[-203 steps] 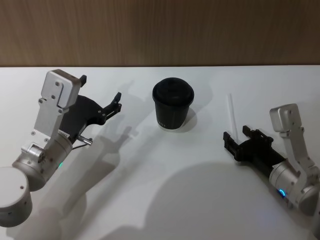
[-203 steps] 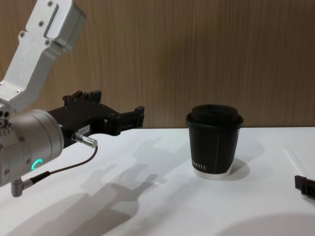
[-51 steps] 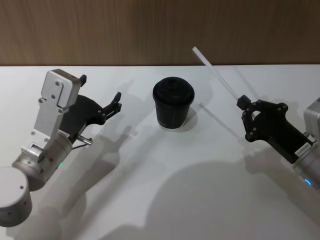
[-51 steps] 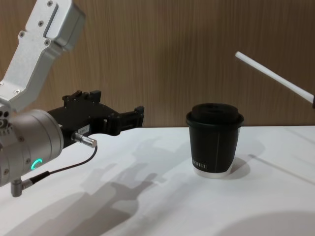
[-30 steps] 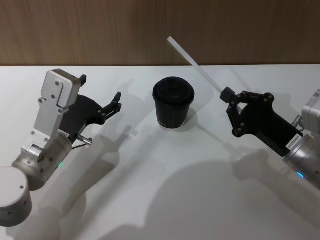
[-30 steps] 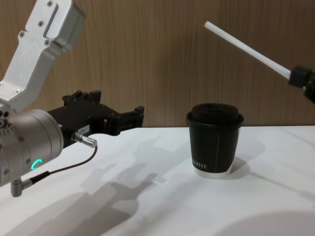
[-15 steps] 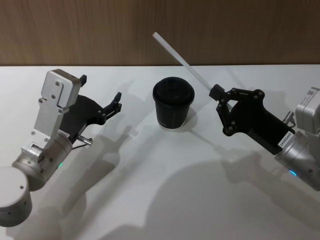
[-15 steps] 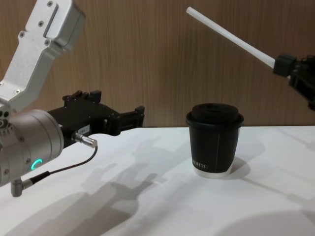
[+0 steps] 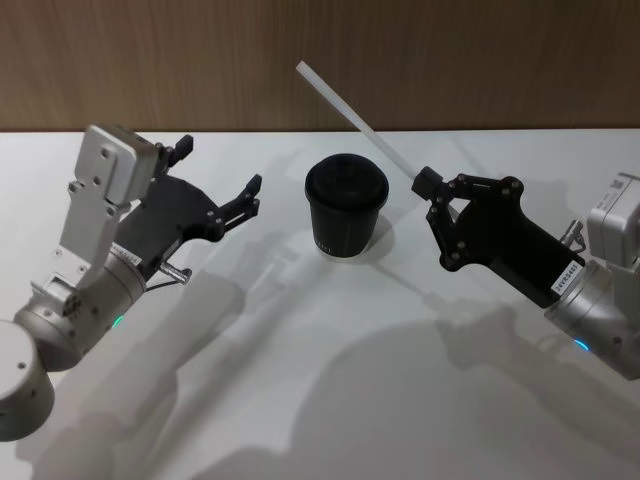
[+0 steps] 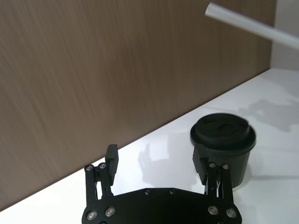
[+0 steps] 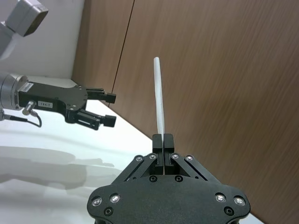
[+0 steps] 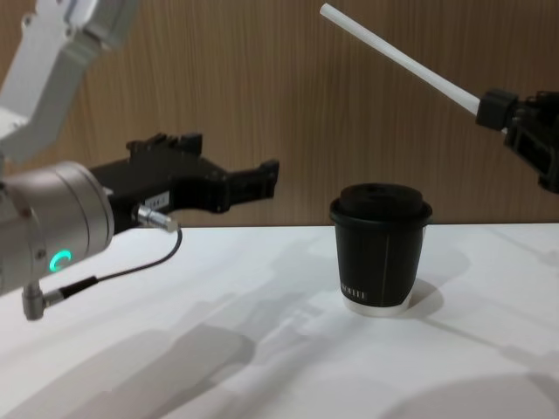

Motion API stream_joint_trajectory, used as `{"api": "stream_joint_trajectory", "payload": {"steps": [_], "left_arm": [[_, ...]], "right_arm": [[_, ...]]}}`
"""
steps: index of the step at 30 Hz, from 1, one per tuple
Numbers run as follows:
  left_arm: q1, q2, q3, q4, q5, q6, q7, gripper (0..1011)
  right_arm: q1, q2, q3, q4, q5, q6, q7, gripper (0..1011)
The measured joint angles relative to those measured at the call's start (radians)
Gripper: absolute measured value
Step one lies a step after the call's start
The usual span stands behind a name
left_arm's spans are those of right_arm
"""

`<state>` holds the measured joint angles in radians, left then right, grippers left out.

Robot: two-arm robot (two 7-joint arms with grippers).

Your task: Pick up the straw with one hand, pass it to the other hand, and insert it into the cup.

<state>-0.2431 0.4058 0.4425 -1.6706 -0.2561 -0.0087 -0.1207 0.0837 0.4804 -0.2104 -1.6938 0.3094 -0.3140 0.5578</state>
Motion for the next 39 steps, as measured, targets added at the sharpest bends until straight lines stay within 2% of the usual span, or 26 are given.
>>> {"api": "stream_joint_trajectory", "payload": {"steps": [11, 12, 15, 17, 21, 27, 28, 30, 39], "left_arm": [[-0.009, 0.009, -0.027, -0.055, -0.119, 0.003, -0.123, 1003], [-0.012, 0.008, -0.031, -0.063, -0.142, 0.008, -0.144, 1003], [-0.016, 0.006, -0.036, -0.072, -0.173, 0.014, -0.169, 1003], [-0.023, 0.003, -0.041, -0.084, -0.221, 0.027, -0.204, 1003], [-0.031, -0.003, -0.045, -0.095, -0.271, 0.046, -0.242, 1003], [-0.044, -0.013, -0.048, -0.101, -0.343, 0.081, -0.277, 1003], [-0.044, -0.013, -0.048, -0.101, -0.343, 0.081, -0.277, 1003], [-0.05, -0.018, -0.049, -0.101, -0.377, 0.101, -0.289, 1003], [-0.062, -0.032, -0.048, -0.086, -0.445, 0.15, -0.297, 1003]], "right_arm": [[0.001, -0.001, -0.002, -0.001, 0.0, 0.0, 0.001, 18], [0.001, 0.0, -0.002, -0.002, 0.0, 0.0, 0.001, 18], [0.001, -0.001, -0.003, -0.002, 0.0, 0.0, 0.001, 18], [0.002, -0.001, -0.003, -0.002, 0.0, 0.0, 0.001, 18], [0.002, -0.001, -0.003, -0.002, 0.0, 0.0, 0.001, 18], [0.002, 0.0, -0.004, -0.003, 0.0, 0.0, 0.001, 18], [0.002, 0.0, -0.004, -0.003, 0.0, 0.0, 0.001, 18], [0.002, 0.0, -0.004, -0.003, 0.0, 0.0, 0.001, 18], [0.002, 0.0, -0.004, -0.003, 0.0, 0.0, 0.001, 18]]}}
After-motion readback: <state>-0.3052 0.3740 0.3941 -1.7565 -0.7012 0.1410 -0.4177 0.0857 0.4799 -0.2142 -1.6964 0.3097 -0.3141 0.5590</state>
